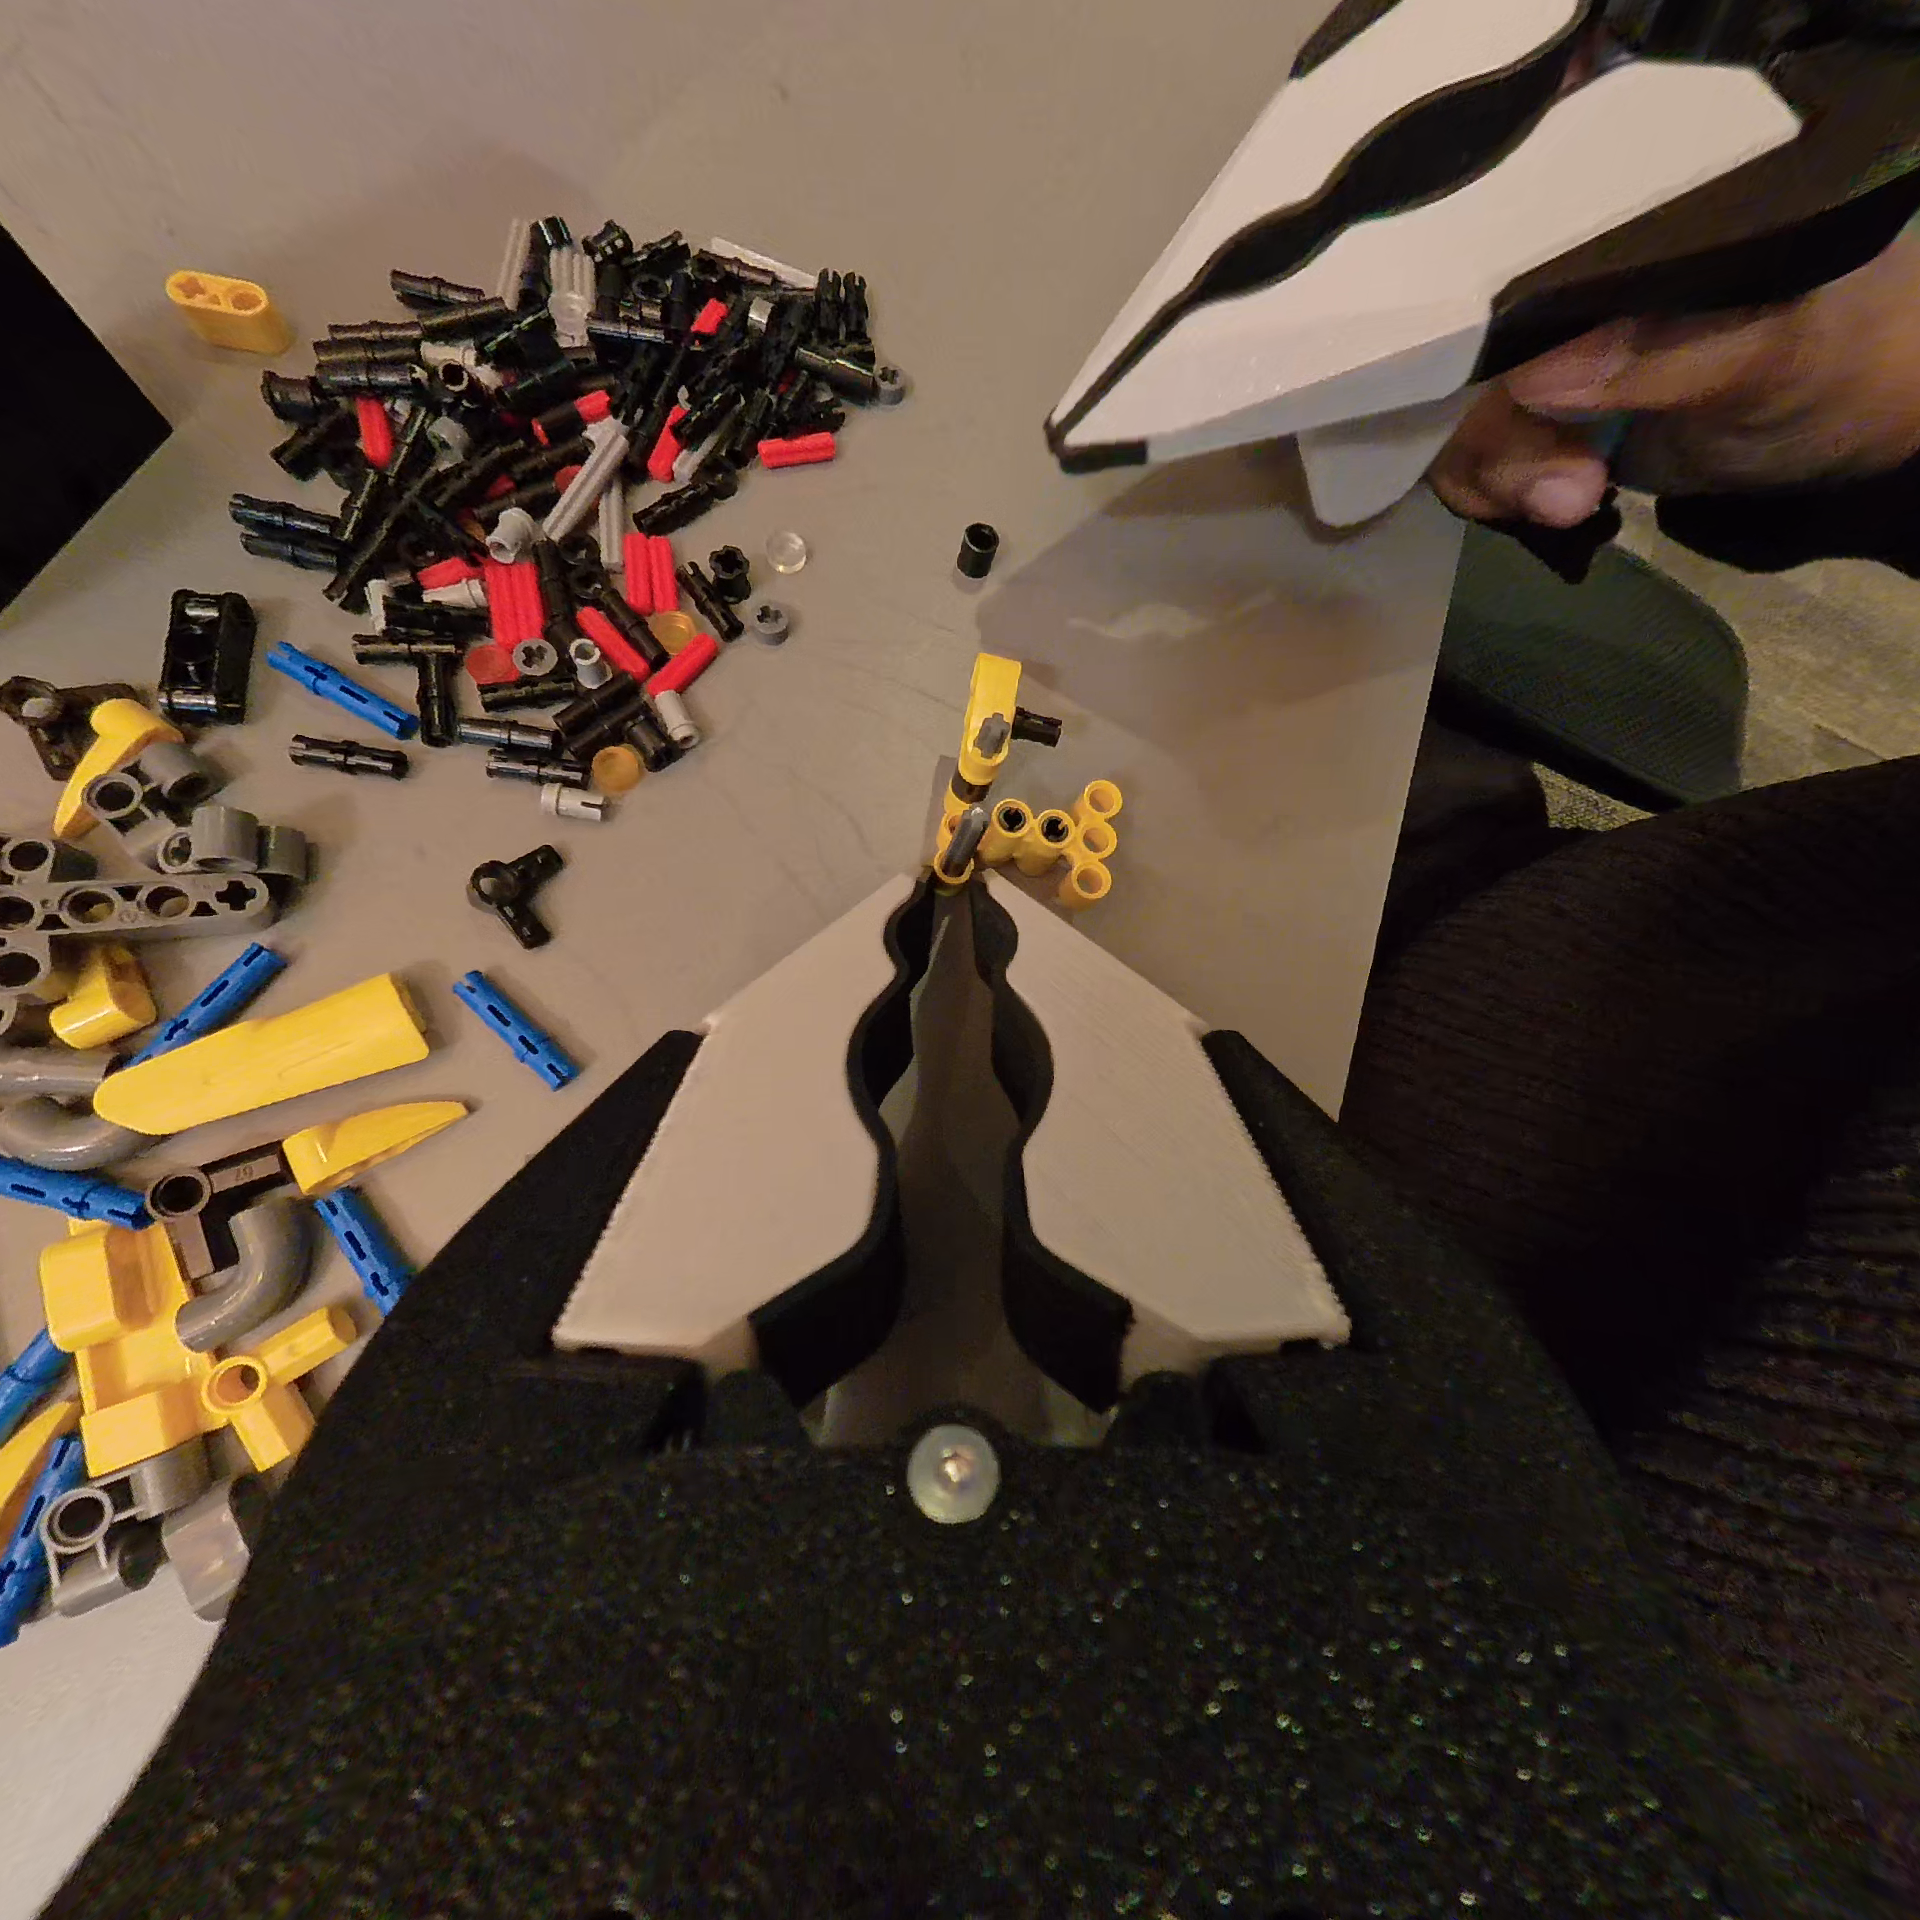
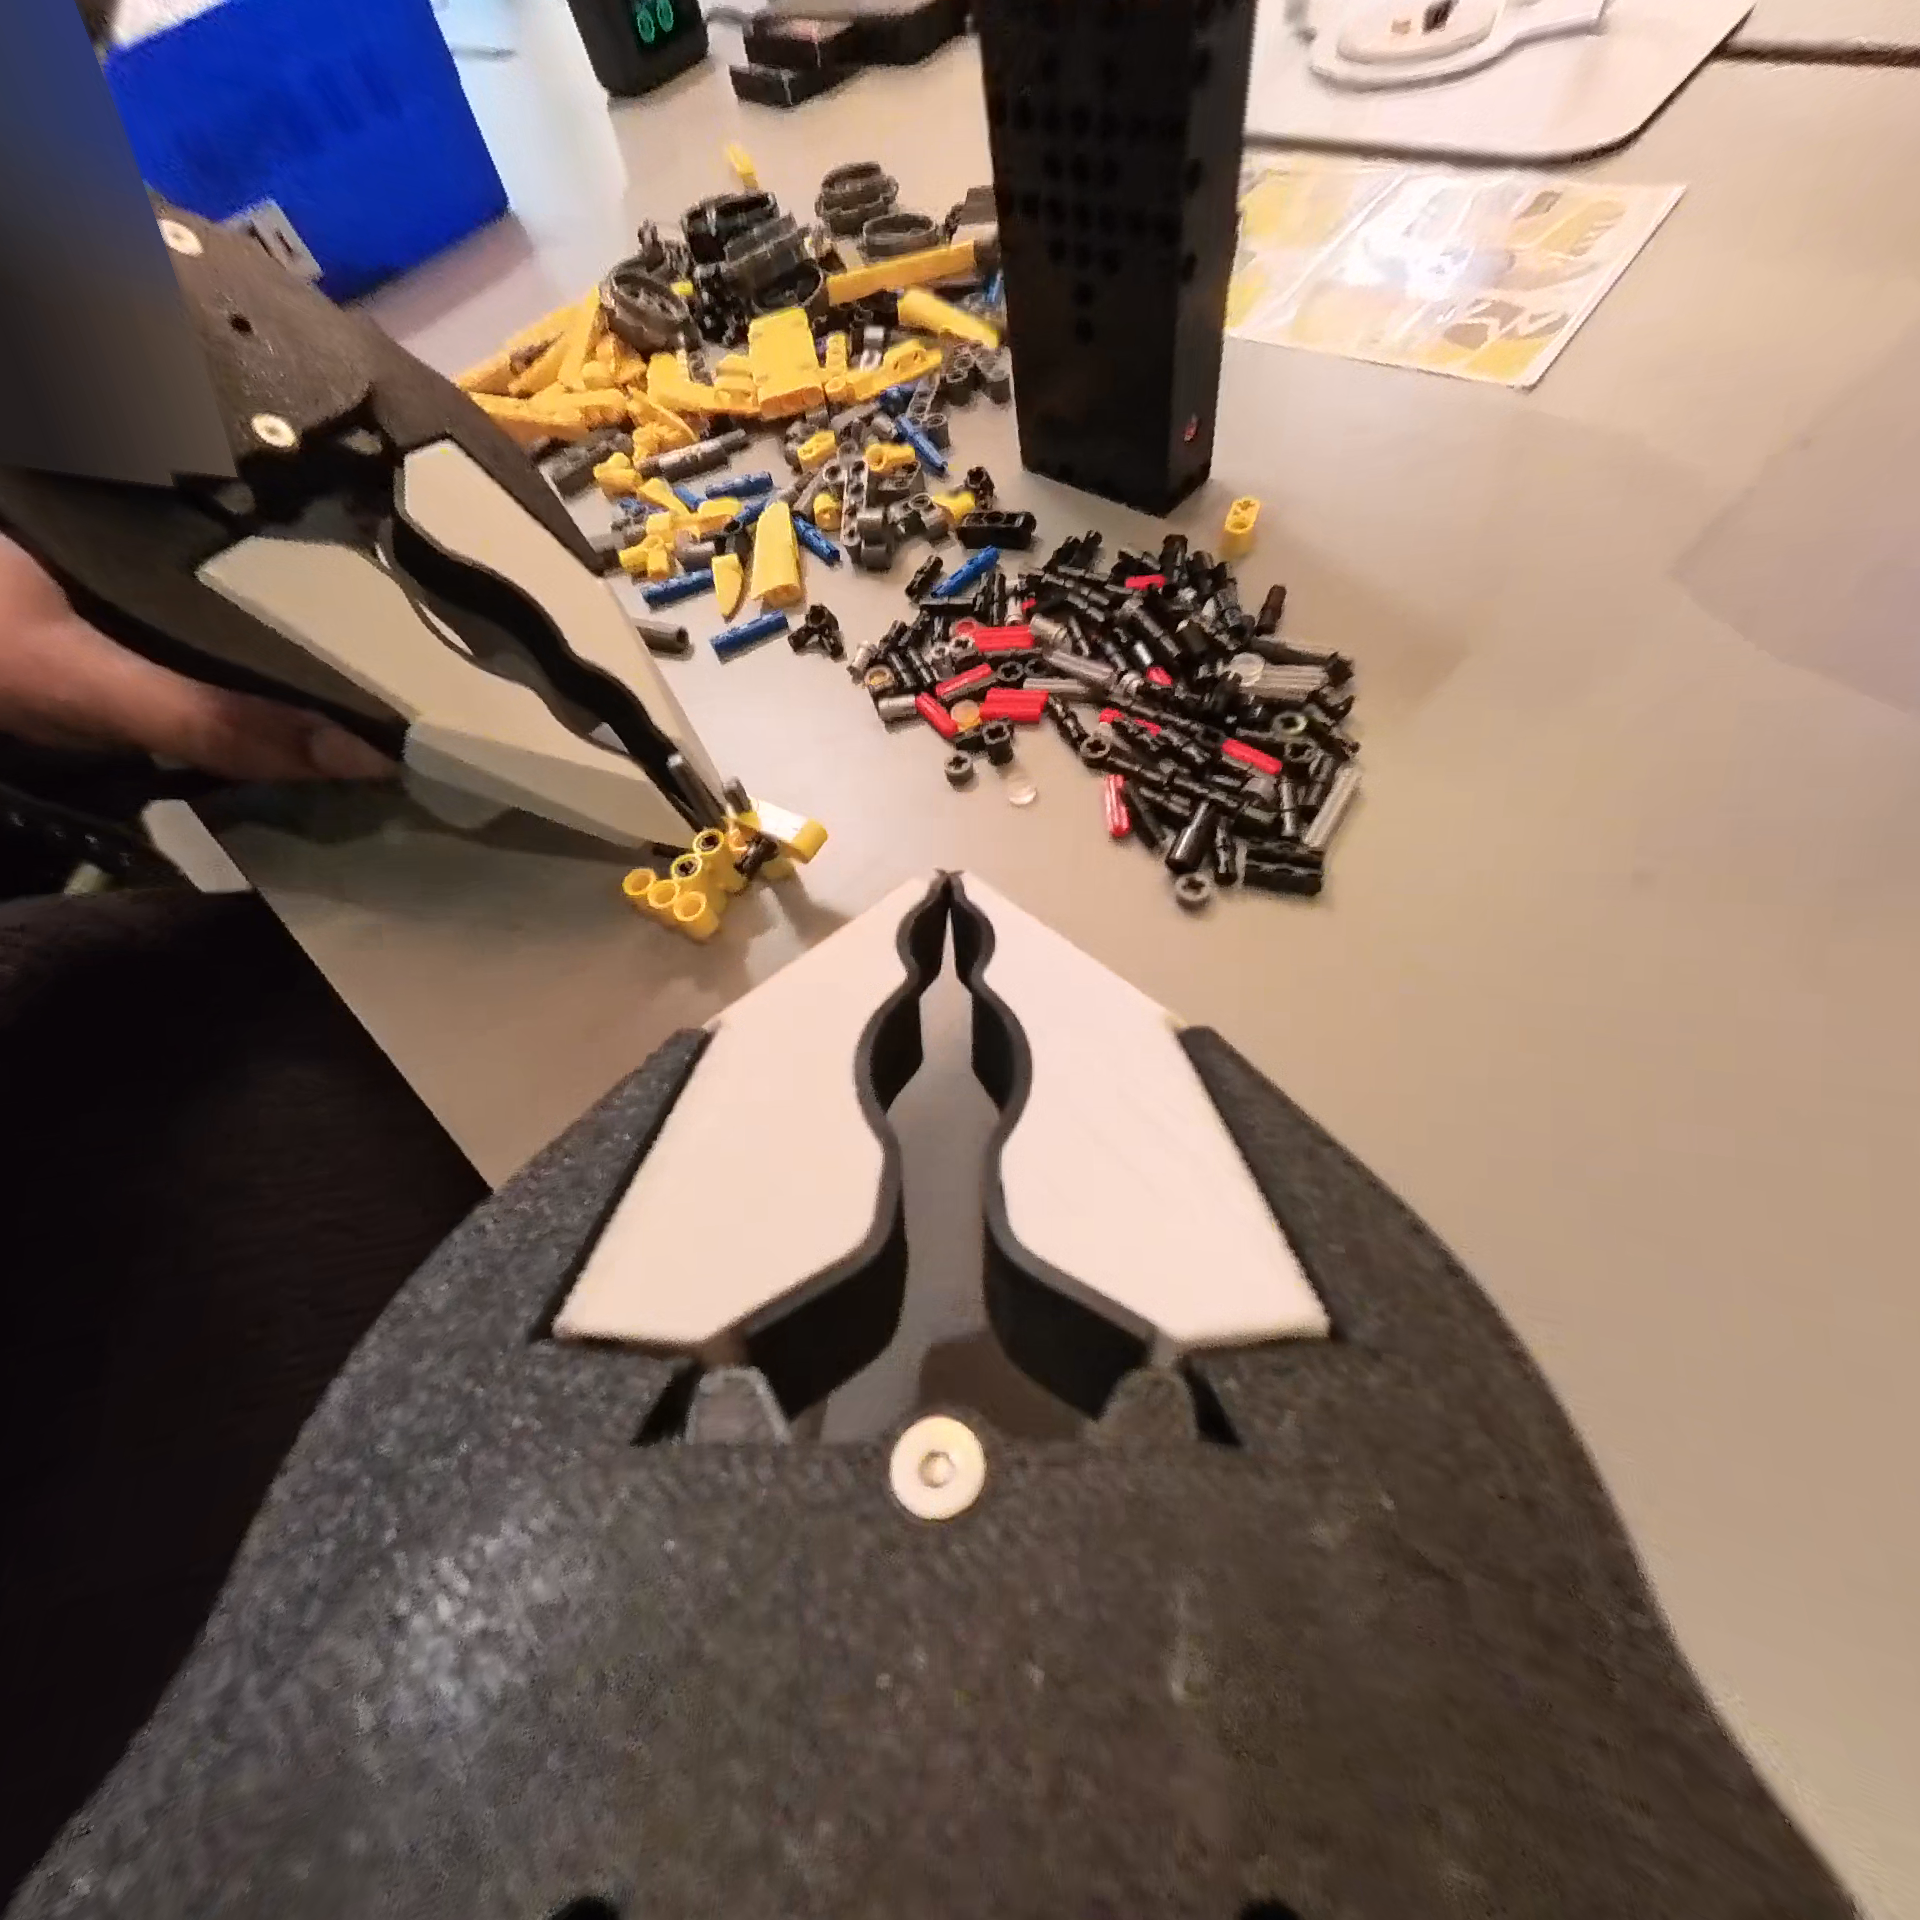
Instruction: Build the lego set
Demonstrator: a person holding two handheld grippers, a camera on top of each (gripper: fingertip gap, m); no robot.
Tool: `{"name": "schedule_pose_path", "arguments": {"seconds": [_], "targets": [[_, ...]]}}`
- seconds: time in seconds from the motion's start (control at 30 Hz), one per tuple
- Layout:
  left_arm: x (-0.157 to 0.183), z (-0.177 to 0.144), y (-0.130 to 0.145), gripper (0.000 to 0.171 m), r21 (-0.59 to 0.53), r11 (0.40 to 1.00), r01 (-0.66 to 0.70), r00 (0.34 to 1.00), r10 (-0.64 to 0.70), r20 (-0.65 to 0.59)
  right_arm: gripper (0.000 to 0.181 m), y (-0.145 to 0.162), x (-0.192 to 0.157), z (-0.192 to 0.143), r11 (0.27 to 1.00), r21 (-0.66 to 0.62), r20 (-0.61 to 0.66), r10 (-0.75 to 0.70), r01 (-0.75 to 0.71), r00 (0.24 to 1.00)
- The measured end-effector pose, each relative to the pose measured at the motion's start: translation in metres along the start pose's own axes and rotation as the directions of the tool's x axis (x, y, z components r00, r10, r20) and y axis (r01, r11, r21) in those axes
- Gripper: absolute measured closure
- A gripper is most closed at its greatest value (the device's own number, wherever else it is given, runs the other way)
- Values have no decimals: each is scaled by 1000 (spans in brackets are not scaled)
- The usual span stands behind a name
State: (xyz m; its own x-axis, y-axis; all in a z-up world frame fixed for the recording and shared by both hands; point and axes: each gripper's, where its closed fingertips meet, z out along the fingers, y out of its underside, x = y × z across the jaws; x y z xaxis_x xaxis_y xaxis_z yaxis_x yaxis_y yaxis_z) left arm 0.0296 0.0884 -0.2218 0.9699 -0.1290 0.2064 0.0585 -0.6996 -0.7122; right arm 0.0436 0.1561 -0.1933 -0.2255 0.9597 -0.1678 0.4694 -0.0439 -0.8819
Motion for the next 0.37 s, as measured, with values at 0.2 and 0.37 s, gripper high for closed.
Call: {"name": "schedule_pose_path", "arguments": {"seconds": [0.2,0.37], "targets": [[0,0,0,165,1,1000,23,1000,-23,-21,181,-7,-4,-7,991,79,99,99,-107,990],[0,0,0,165,1,1000,20,1000,-20,-19,181,-9,-7,-10,989,115,111,78,-91,991]]}}
